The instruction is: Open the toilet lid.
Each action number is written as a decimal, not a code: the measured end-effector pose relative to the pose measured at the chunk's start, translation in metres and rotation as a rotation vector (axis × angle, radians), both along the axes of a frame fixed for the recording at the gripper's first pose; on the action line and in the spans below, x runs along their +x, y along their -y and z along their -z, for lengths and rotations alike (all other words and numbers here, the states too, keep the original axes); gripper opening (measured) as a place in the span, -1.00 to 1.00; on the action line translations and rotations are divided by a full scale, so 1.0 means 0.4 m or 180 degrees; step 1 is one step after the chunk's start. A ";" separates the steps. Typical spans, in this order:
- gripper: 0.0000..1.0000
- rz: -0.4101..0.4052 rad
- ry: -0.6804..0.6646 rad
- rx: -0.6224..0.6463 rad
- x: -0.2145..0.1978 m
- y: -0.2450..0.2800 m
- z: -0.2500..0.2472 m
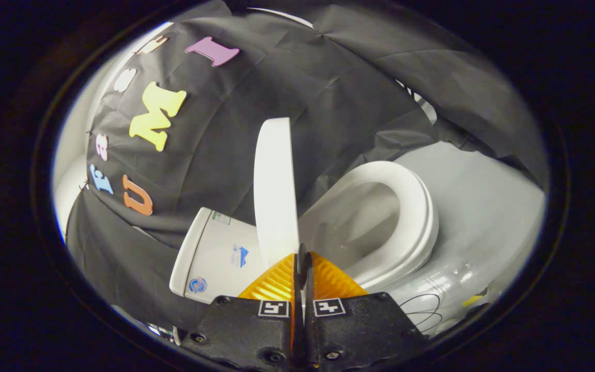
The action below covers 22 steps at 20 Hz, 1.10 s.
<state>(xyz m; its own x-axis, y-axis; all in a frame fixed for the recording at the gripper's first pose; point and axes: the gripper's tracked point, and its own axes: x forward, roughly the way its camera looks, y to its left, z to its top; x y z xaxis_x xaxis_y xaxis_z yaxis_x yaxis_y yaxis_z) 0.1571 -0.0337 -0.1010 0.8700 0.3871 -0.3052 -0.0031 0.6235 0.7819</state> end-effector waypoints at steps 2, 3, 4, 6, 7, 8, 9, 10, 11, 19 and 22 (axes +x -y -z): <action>-0.91 -0.0012 0.0014 -0.0042 -0.003 -0.012 -0.012; -0.91 -0.0008 0.0010 -0.0041 -0.004 -0.017 -0.018; -0.91 -0.0007 0.0018 -0.0048 -0.003 -0.022 -0.027; -0.90 -0.0019 0.0036 -0.0109 -0.006 -0.030 -0.035; -0.90 -0.0019 0.0035 -0.0138 -0.008 -0.034 -0.040; -0.90 -0.0019 0.0036 -0.0160 -0.008 -0.038 -0.045; -0.90 -0.0024 0.0041 -0.0172 -0.009 -0.045 -0.052; -0.90 -0.0033 0.0047 -0.0180 -0.012 -0.050 -0.057; -0.90 -0.0043 0.0052 -0.0188 -0.012 -0.055 -0.062; -0.90 -0.0078 0.0104 -0.0351 -0.017 -0.099 -0.104; -0.89 -0.0112 0.0147 -0.0400 -0.020 -0.120 -0.122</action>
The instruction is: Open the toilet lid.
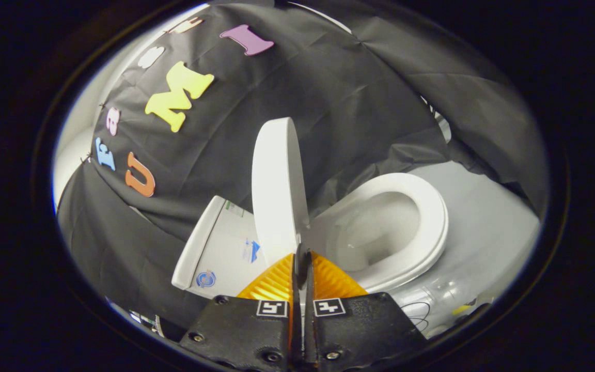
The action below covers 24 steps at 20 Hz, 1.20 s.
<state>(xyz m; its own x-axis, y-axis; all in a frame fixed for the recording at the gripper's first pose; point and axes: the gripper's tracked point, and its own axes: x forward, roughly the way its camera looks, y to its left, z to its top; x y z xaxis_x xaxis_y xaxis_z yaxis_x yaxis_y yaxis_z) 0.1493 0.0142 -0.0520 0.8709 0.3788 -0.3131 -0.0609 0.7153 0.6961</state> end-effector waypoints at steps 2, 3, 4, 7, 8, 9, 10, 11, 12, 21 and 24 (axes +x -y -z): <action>-0.86 -0.0019 0.0016 -0.0056 -0.001 -0.015 -0.010; -0.86 -0.0018 0.0016 -0.0077 -0.002 -0.021 -0.016; -0.86 -0.0018 0.0010 -0.0088 -0.003 -0.028 -0.020; -0.86 -0.0028 0.0026 -0.0156 -0.006 -0.051 -0.034; -0.86 -0.0027 0.0034 -0.0179 -0.006 -0.059 -0.039; -0.86 -0.0036 0.0044 -0.0203 -0.009 -0.069 -0.046; -0.86 -0.0042 0.0058 -0.0233 -0.008 -0.077 -0.052; -0.86 -0.0049 0.0072 -0.0263 -0.011 -0.088 -0.056; -0.86 -0.0063 0.0090 -0.0298 -0.012 -0.098 -0.063; -0.83 -0.0108 0.0186 -0.0595 -0.019 -0.192 -0.108; -0.84 -0.0133 0.0212 -0.0684 -0.017 -0.226 -0.125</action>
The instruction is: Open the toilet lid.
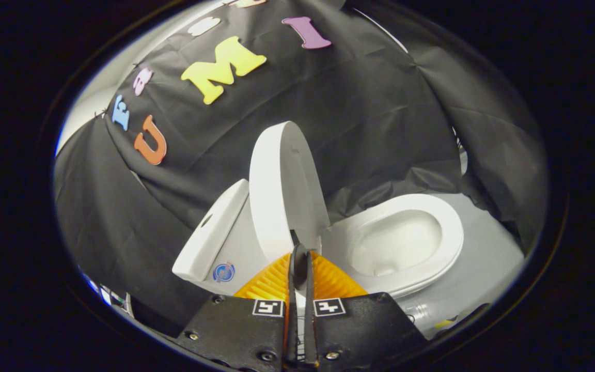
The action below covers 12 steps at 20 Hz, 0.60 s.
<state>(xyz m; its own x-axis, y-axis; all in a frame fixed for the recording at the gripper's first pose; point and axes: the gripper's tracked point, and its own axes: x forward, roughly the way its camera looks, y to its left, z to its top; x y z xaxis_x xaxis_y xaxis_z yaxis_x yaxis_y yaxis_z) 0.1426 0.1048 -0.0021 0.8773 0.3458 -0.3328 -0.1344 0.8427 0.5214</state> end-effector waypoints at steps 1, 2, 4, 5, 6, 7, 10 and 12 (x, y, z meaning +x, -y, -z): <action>-0.83 -0.0004 0.0012 -0.0038 0.000 -0.010 -0.001; -0.84 -0.0005 0.0019 -0.0062 0.001 -0.019 -0.005; -0.84 0.0003 0.0020 -0.0080 0.000 -0.035 -0.011; -0.83 -0.0003 0.0024 -0.0105 -0.001 -0.045 -0.014; -0.83 -0.0005 0.0030 -0.0133 0.000 -0.055 -0.018; -0.83 -0.0009 0.0039 -0.0175 0.000 -0.062 -0.019; -0.83 -0.0015 0.0067 -0.0288 -0.002 -0.091 -0.028; -0.83 -0.0025 0.0074 -0.0332 -0.004 -0.106 -0.026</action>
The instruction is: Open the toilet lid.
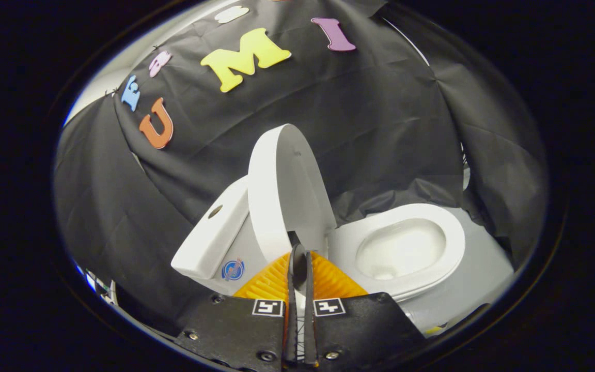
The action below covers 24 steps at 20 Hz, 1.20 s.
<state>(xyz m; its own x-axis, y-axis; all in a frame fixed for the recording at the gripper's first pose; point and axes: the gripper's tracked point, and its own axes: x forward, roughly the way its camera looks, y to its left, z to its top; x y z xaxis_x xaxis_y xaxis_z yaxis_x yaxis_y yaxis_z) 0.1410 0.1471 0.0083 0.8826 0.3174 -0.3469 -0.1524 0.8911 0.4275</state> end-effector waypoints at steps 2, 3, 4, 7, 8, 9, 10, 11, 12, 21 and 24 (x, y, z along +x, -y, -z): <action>-0.83 -0.0004 0.0017 -0.0070 0.001 -0.018 -0.002; -0.83 -0.0007 0.0030 -0.0111 0.001 -0.026 -0.004; -0.83 -0.0010 0.0040 -0.0153 0.000 -0.037 -0.006; -0.83 -0.0007 0.0085 -0.0276 -0.002 -0.063 -0.006; -0.83 -0.0009 0.0100 -0.0338 -0.003 -0.075 -0.006; -0.83 -0.0004 0.0120 -0.0405 -0.003 -0.083 -0.005; -0.83 0.0004 0.0145 -0.0474 -0.001 -0.091 -0.005; -0.83 0.0011 0.0159 -0.0529 0.000 -0.101 -0.005; -0.83 0.0012 0.0164 -0.0565 0.000 -0.112 -0.005; -0.81 -0.0051 0.0209 -0.0834 -0.002 -0.192 0.007; -0.78 -0.0071 0.0208 -0.0917 -0.002 -0.218 0.012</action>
<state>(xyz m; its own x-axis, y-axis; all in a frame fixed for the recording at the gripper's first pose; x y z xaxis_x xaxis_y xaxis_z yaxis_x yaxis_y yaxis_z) 0.1401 0.2345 0.0034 0.8999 0.2337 -0.3681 -0.1923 0.9704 0.1459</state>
